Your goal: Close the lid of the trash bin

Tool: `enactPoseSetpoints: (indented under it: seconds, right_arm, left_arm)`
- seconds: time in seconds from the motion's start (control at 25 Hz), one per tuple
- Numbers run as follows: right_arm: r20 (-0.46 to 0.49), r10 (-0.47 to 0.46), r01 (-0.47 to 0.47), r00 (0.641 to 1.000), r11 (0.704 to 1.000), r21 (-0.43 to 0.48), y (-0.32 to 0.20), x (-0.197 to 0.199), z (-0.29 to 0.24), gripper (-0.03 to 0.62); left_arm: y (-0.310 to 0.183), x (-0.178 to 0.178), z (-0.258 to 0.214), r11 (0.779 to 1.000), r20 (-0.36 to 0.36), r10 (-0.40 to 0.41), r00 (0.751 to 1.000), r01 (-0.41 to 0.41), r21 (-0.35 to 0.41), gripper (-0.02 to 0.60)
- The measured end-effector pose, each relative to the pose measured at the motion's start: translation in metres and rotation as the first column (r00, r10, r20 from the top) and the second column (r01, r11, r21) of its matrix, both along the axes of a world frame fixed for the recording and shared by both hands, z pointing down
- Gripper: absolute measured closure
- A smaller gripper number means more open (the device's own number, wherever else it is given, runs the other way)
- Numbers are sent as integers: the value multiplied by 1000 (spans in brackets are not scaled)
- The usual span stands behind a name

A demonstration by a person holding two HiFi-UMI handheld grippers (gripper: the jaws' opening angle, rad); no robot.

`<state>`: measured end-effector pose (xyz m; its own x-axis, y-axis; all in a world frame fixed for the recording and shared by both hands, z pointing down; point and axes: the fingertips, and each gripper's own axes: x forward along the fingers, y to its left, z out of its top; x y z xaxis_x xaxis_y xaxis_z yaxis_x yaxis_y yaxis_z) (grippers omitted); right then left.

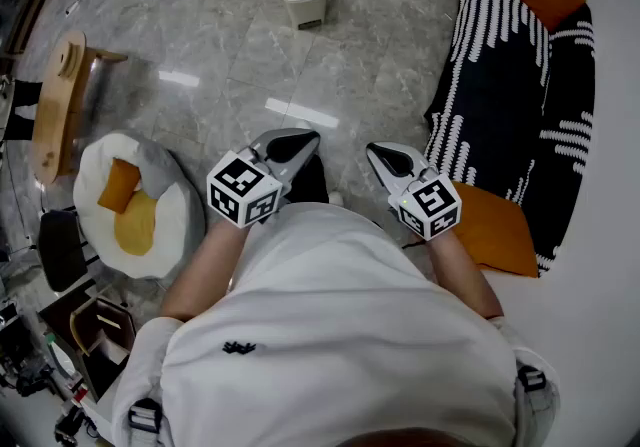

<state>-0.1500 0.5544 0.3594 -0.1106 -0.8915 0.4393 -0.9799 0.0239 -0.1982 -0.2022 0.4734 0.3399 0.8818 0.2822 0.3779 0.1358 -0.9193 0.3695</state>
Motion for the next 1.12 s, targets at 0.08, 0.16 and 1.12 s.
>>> enactPoseSetpoints:
  seconds: [0.08,0.16,1.12]
  right_arm:
    - [-1,10,-10,1000,1000,-6,-23,7,-1,592]
    - [-2,16,-16,1000,1000,-15,-46,19,-3,592]
    - [-58,-153,150,987,987,-56,-349,179,-4,591]
  left_arm:
    - [-24,11,4,1000,1,12,1000,-12,-8,526]
    - [-48,28,7,1000,6,24,1000,-24,-14,526]
    - [-305,114,2,979,-29,-202,979,202,-2,526]
